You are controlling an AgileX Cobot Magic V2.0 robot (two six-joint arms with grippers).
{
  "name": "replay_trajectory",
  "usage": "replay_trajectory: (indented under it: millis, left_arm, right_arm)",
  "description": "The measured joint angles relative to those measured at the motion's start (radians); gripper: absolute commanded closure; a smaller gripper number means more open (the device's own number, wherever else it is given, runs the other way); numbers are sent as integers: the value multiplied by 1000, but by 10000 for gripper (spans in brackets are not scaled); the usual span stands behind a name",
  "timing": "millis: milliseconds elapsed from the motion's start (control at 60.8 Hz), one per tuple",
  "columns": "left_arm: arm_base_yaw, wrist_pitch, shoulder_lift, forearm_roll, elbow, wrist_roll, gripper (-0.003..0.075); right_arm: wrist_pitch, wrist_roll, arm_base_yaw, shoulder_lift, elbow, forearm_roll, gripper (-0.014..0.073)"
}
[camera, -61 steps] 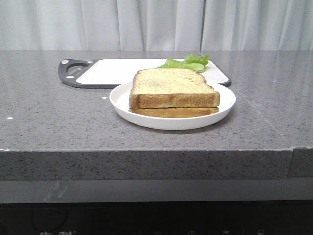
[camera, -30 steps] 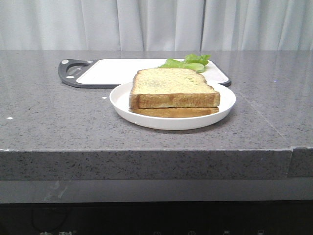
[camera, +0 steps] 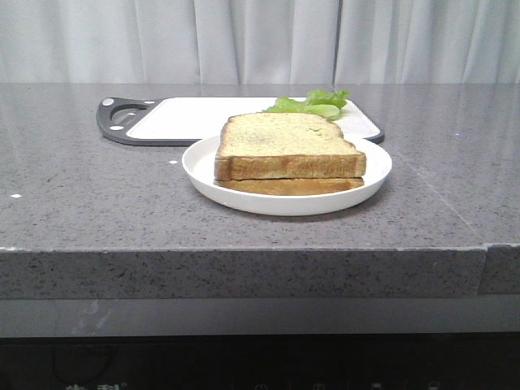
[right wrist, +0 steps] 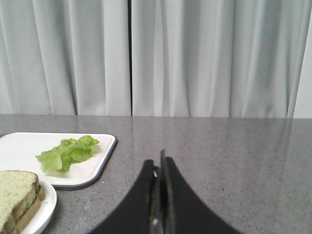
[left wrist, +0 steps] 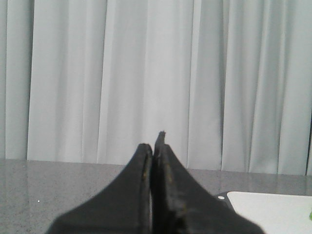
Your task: Left arm grabs bread, right arm adds lettuce
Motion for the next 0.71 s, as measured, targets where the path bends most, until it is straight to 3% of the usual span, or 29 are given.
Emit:
replay_trajectory:
  millis: [197, 378, 707]
  left_arm:
    - [0, 194, 170, 0, -263, 0, 741]
    - [0, 401, 339, 0, -436, 0, 741]
    - [0, 576, 546, -2, -476, 0, 741]
  right_arm:
    - [163, 0, 0, 145, -223, 0, 711]
    - [221, 0, 0, 272, -334, 0, 711]
    - [280, 0, 0, 424, -351, 2, 711]
